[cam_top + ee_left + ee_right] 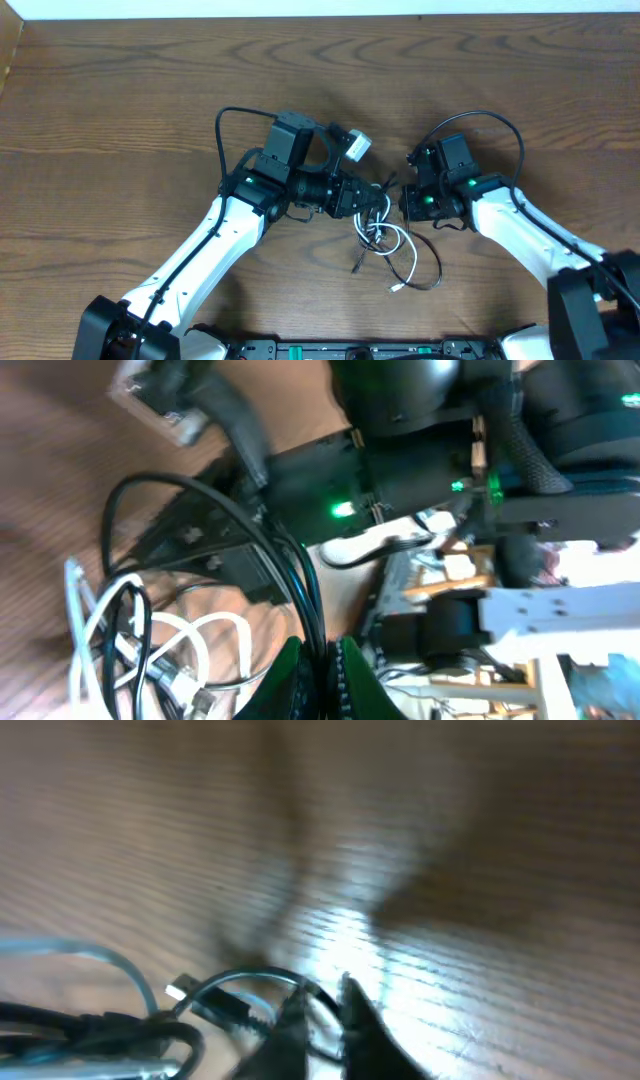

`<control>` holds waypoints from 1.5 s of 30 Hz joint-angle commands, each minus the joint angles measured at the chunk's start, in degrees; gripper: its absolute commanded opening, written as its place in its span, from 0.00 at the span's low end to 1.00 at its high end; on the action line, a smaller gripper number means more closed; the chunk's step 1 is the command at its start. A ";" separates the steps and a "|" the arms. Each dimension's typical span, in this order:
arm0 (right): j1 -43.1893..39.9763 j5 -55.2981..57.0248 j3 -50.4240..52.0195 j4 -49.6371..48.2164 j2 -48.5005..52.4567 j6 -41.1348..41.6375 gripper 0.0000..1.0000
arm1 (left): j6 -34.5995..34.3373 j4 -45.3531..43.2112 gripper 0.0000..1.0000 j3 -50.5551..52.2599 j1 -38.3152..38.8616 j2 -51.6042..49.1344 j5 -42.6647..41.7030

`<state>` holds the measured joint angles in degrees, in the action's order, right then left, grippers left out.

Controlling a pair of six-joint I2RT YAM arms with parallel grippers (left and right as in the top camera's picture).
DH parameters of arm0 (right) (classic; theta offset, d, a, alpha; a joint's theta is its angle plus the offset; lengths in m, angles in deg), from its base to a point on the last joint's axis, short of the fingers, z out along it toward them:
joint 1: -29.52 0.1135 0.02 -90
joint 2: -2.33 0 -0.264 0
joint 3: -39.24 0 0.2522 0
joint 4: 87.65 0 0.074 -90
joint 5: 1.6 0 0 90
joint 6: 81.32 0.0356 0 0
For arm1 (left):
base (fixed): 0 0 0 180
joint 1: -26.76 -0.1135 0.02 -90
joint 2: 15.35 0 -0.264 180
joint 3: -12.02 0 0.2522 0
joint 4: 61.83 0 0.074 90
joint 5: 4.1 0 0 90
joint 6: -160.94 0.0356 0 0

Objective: Untangle cables

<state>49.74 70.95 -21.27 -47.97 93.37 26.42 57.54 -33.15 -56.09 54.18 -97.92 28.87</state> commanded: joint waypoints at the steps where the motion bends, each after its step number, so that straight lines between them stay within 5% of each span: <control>1: 0.39 2.80 0.15 0.33 3.26 -0.13 0.01 | 0.74 4.42 0.07 -0.26 0.09 0.24 11.10; 6: 0.46 3.10 0.15 0.48 6.73 0.63 0.02 | 0.72 13.05 0.07 -0.26 0.09 0.24 26.16; 8: 0.46 1.29 0.15 0.48 7.13 0.61 0.18 | 0.72 13.90 0.07 -0.26 0.09 0.24 27.52; 10: 0.50 -2.08 0.15 0.22 7.15 -0.26 0.54 | 0.72 14.78 0.08 -0.24 0.09 0.24 30.23; 12: 0.50 -5.49 0.15 -0.09 7.15 -3.15 0.61 | 0.70 15.76 0.08 -0.24 0.09 0.11 35.08; 16: 0.50 -10.10 0.15 0.28 7.15 -6.29 0.61 | -1.66 17.53 0.08 -0.24 0.09 -1.05 43.19; 22: 0.68 -16.63 0.15 0.96 7.15 -8.83 0.60 | -1.90 18.27 0.08 -0.24 0.22 -3.41 41.33; 27: 1.84 -16.61 0.15 2.51 7.15 -8.83 0.59 | -1.88 18.23 0.42 -0.24 0.22 -3.72 37.88; 31: 3.19 -18.53 0.15 2.14 7.15 -8.81 0.56 | -1.88 18.23 0.43 -0.24 0.22 -3.72 33.68; 34: 4.17 -21.57 0.15 1.42 7.15 -8.81 0.53 | -1.88 17.92 0.43 -0.24 0.24 -3.72 31.58; 37: 5.29 -21.90 0.15 0.74 7.15 -8.81 0.24 | -1.88 17.44 0.40 -0.24 0.28 -3.72 30.62; 39: 6.10 -21.42 0.15 0.72 7.15 -8.81 0.10 | -1.88 17.33 0.27 -0.24 0.26 -3.72 30.67; 42: 7.02 -19.26 0.15 1.40 7.15 -8.79 0.03 | -1.88 17.33 0.09 -0.24 0.26 -3.72 30.67; 45: 7.78 -14.19 0.15 3.19 7.15 -8.37 0.01 | -1.86 17.33 0.08 -0.24 0.26 -3.72 30.69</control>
<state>56.58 52.83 -21.59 -45.61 99.47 18.24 55.74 -15.73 -56.07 54.26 -101.35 60.30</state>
